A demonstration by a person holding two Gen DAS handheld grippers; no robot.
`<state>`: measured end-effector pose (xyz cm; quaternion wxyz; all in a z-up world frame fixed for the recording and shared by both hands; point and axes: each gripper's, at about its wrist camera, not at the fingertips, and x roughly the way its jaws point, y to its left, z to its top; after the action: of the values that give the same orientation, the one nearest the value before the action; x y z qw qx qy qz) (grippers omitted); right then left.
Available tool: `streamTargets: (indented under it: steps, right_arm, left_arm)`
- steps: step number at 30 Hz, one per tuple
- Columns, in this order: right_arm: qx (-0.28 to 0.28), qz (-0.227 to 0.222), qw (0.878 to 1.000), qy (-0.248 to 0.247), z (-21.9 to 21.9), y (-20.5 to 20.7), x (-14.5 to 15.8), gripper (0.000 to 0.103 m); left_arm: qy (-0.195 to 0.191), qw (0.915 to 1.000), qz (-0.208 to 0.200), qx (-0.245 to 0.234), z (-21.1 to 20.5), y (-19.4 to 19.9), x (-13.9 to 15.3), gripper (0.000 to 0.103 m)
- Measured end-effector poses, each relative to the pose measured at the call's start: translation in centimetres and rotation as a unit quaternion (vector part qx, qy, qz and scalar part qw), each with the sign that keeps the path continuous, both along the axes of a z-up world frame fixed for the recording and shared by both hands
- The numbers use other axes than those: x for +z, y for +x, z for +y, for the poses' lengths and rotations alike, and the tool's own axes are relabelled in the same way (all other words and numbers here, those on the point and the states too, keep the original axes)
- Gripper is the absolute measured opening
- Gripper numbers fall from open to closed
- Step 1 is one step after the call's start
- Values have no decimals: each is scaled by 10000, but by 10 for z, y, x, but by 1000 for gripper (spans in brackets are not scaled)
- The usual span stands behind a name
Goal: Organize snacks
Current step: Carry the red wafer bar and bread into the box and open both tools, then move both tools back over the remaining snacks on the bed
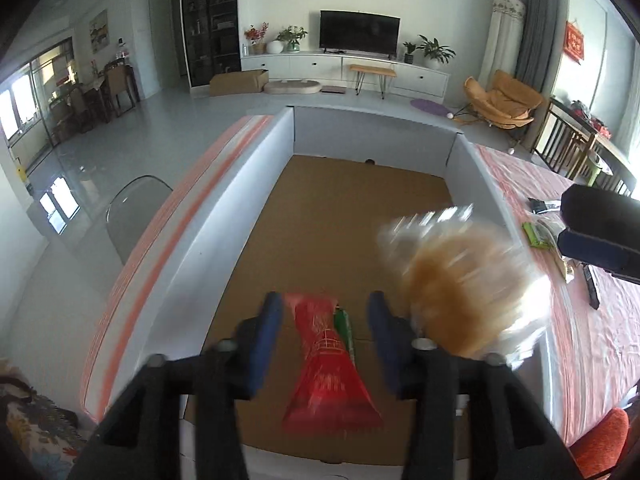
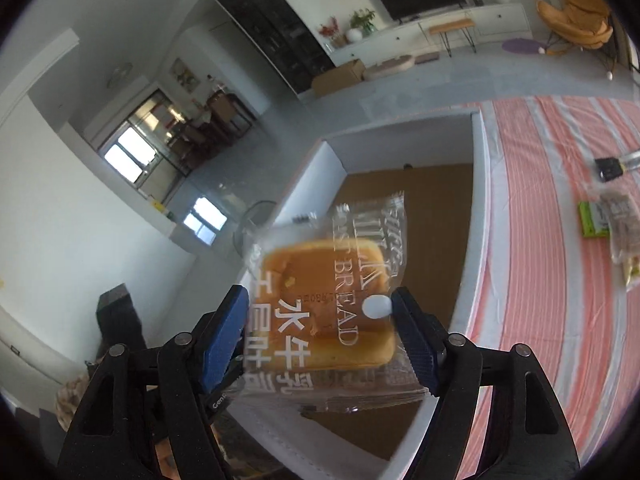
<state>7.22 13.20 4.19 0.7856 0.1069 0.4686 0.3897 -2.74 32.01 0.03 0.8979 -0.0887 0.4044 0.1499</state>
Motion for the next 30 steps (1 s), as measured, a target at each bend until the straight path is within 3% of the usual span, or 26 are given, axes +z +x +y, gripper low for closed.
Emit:
streamTargets:
  steps: [2, 11, 15, 19, 21, 26, 30]
  right_arm:
    - [27, -100, 9999, -42, 1, -4, -3, 77]
    - [-215, -1157, 9929, -164, -49, -25, 20, 79]
    - [-699, -1414, 9869, -335, -88, -27, 11, 79]
    - [-1616, -1180, 9764, -808, -150, -18, -26, 79]
    - [-2168, -944, 9637, -1243, -181, -9, -54, 79]
    - [-3412, -702, 9082, -2323, -264, -5, -119, 79]
    - [-4071, -266, 8846, -2259, -323, -14, -138, 79]
  left_arm:
    - [41, 9998, -138, 135, 3, -4, -3, 87]
    - [-78, 9980, -619, 70, -13, 2, 9, 87]
    - [-31, 9959, -873, -231, -45, 1, 26, 87]
    - [-130, 9922, -1027, -693, -90, 6, 39, 91]
    - [-258, 9890, -1009, -1049, -119, 12, 39, 93]
    - [-683, 9710, -633, -2200, -204, 28, 26, 94]
    - [-1004, 9531, -238, -2845, -267, 54, 0, 94]
